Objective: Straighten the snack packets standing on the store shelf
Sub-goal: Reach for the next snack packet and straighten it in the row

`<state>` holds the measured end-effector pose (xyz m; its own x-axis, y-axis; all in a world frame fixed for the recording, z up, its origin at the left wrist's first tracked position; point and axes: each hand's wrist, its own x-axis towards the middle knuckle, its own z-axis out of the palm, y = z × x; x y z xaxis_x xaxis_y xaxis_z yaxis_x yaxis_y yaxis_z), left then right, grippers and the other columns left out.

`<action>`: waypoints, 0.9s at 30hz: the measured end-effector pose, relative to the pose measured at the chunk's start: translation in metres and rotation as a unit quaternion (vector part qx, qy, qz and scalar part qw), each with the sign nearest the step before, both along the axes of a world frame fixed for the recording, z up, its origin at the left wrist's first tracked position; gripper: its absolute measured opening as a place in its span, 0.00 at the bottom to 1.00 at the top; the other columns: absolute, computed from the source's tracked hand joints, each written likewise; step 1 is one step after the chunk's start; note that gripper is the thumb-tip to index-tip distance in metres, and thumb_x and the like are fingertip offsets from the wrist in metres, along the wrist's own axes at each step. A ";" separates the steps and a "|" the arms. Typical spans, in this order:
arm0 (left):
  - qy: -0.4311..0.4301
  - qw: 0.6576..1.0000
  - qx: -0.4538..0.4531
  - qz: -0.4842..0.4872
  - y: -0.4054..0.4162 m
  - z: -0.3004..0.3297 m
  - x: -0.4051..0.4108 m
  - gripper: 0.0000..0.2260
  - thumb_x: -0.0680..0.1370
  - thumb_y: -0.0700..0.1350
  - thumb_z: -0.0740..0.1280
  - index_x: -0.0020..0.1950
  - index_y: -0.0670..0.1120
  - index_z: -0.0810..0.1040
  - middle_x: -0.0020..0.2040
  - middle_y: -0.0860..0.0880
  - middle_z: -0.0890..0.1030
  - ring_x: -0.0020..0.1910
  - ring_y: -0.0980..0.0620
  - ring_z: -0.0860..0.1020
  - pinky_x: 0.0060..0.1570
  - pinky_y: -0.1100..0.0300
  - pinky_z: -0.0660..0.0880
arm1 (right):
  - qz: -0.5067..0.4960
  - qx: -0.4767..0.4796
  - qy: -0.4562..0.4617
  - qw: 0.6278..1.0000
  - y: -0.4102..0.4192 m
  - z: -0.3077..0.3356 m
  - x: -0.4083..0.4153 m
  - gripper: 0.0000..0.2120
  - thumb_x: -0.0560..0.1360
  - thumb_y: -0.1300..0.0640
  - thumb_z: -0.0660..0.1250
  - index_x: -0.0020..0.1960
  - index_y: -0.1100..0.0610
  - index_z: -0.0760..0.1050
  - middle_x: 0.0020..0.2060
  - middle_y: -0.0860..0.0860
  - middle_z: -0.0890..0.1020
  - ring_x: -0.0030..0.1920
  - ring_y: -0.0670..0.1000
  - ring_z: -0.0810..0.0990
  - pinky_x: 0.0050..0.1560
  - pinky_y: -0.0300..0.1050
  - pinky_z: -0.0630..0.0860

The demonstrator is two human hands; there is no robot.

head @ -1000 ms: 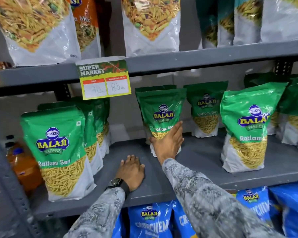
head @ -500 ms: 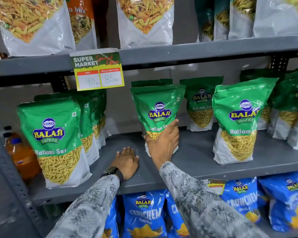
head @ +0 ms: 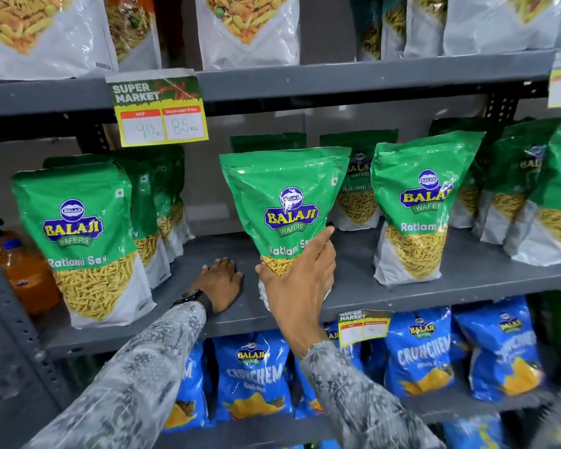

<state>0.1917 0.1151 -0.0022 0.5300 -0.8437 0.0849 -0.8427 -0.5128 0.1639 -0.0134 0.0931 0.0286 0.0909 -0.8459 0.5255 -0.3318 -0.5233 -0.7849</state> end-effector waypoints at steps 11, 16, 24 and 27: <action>-0.011 1.000 0.007 -0.011 0.000 0.000 0.000 0.26 0.83 0.53 0.48 0.76 0.40 0.60 0.80 0.39 0.59 0.79 0.41 0.55 0.77 0.41 0.51 | 0.044 0.006 -0.004 0.999 0.011 0.004 -0.022 0.72 0.62 0.35 0.81 0.83 0.55 0.34 0.81 0.56 0.53 0.81 0.57 0.53 0.82 0.59 0.54; -0.017 1.000 0.001 -0.007 -0.001 0.001 -0.002 0.25 0.83 0.53 0.48 0.76 0.41 0.61 0.80 0.41 0.59 0.79 0.43 0.56 0.77 0.43 0.51 | 0.088 0.011 -0.039 0.995 0.012 -0.011 -0.046 0.71 0.62 0.37 0.82 0.83 0.47 0.32 0.80 0.41 0.45 0.82 0.51 0.47 0.82 0.63 0.53; -0.030 1.000 0.004 -0.004 0.000 0.002 -0.003 0.25 0.83 0.53 0.48 0.77 0.41 0.60 0.80 0.42 0.59 0.80 0.44 0.56 0.77 0.44 0.51 | 0.102 0.006 -0.035 0.994 0.014 -0.017 -0.037 0.71 0.62 0.37 0.82 0.82 0.44 0.30 0.81 0.41 0.44 0.83 0.52 0.47 0.81 0.65 0.55; -0.026 1.000 0.002 -0.005 0.001 0.001 -0.003 0.26 0.83 0.54 0.48 0.77 0.42 0.61 0.80 0.42 0.59 0.80 0.44 0.56 0.77 0.44 0.51 | 0.090 0.001 -0.021 0.996 0.006 -0.015 -0.026 0.70 0.64 0.38 0.82 0.82 0.47 0.30 0.81 0.52 0.51 0.80 0.56 0.52 0.80 0.65 0.57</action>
